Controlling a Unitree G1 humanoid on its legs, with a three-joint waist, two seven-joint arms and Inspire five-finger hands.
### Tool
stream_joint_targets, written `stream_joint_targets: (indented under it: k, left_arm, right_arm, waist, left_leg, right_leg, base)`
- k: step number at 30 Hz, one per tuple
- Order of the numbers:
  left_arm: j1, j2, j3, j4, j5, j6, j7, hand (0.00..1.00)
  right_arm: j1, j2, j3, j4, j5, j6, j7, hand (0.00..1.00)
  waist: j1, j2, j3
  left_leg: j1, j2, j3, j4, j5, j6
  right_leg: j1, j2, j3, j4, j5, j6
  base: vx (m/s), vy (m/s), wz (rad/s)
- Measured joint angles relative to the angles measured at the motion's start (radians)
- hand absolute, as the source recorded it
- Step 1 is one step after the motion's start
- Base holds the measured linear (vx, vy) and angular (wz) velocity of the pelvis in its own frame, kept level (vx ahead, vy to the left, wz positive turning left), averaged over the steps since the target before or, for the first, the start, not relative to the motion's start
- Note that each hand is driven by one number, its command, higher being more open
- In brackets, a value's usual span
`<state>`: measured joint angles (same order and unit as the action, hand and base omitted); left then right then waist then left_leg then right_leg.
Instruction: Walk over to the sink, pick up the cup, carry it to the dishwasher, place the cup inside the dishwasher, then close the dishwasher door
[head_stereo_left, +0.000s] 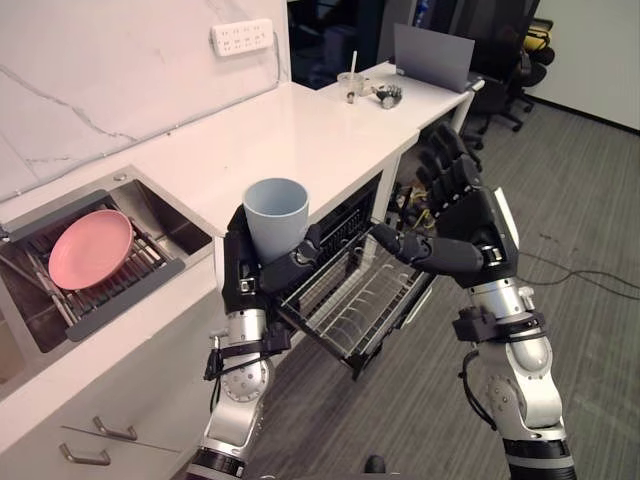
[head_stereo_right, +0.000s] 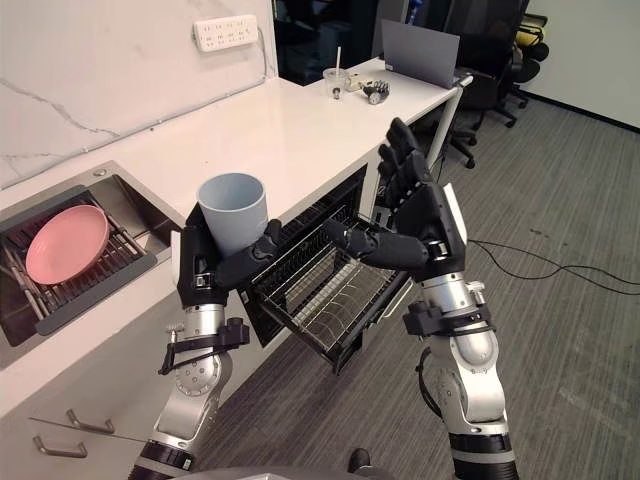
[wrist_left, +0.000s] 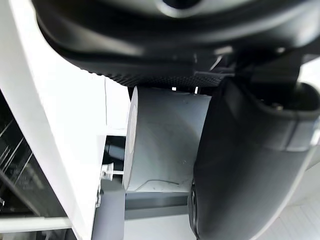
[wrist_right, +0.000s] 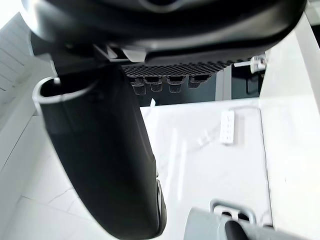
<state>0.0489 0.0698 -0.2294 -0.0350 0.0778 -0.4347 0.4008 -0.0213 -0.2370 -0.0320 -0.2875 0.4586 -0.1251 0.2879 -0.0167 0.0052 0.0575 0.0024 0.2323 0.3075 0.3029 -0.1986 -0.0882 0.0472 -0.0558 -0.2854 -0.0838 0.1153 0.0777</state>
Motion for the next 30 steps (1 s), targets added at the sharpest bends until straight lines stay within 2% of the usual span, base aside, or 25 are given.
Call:
stream_joint_targets:
  k: [2, 5, 10, 15, 24, 30]
  left_arm:
    - [-0.001, 0.000, -0.034, 0.002, 0.084, 0.000, 0.000, 0.00]
    - [-0.002, 0.014, -0.095, 0.004, 0.175, 0.000, 0.003, 0.00]
    - [-0.069, 0.035, -0.161, 0.004, 0.262, 0.001, 0.037, 0.00]
    - [-0.110, 0.031, -0.174, 0.004, 0.297, 0.001, 0.037, 0.00]
    - [-0.114, 0.032, -0.172, 0.004, 0.306, -0.006, 0.078, 0.00]
    - [-0.111, 0.045, -0.174, 0.004, 0.304, -0.041, 0.077, 0.00]
  right_arm:
    - [0.009, 0.000, 0.000, 0.000, 0.030, 0.006, 0.013, 1.00]
    - [0.012, 0.003, 0.042, 0.007, 0.030, 0.006, 0.025, 1.00]
    - [0.011, 0.004, 0.069, 0.007, 0.110, 0.012, 0.086, 1.00]
    - [0.011, 0.006, 0.080, 0.010, 0.115, 0.041, 0.095, 1.00]
    - [0.011, 0.006, 0.102, 0.038, -0.021, 0.066, 0.011, 1.00]
    - [0.010, 0.007, 0.120, 0.036, -0.029, 0.087, -0.023, 1.00]
  waist:
    - [-0.007, 0.002, 0.002]
    - [-0.008, 0.005, 0.006]
    - [-0.021, 0.004, 0.005]
    - [-0.029, 0.004, 0.004]
    - [-0.025, -0.004, 0.000]
    - [-0.021, -0.025, -0.013]
  left_leg:
    - [-0.017, -0.010, -0.024, 0.007, -0.005, 0.002]
    - [0.052, -0.070, -0.021, -0.094, 0.048, 0.016]
    - [0.060, -0.103, -0.018, -0.141, 0.069, 0.017]
    - [0.055, -0.108, -0.023, -0.156, 0.085, 0.025]
    - [0.055, -0.120, -0.034, -0.169, 0.088, 0.030]
    - [0.040, -0.133, -0.048, -0.170, 0.094, 0.040]
  right_leg:
    - [0.003, -0.010, -0.024, 0.000, -0.001, -0.002]
    - [0.030, -0.055, -0.027, -0.001, 0.003, -0.002]
    - [0.018, -0.083, -0.030, -0.005, 0.004, 0.012]
    - [0.007, -0.086, -0.039, -0.001, 0.014, 0.005]
    - [0.009, -0.092, -0.049, -0.001, 0.021, 0.015]
    - [0.006, -0.106, -0.056, -0.002, 0.024, 0.021]
  base:
    - [-0.09, 0.049, 0.33]
    - [-0.07, 0.082, 0.15]
    - [-0.08, 0.044, 0.02]
    - [0.00, 0.007, 0.03]
    - [0.00, 0.015, 0.05]
    - [-0.08, 0.017, 0.07]
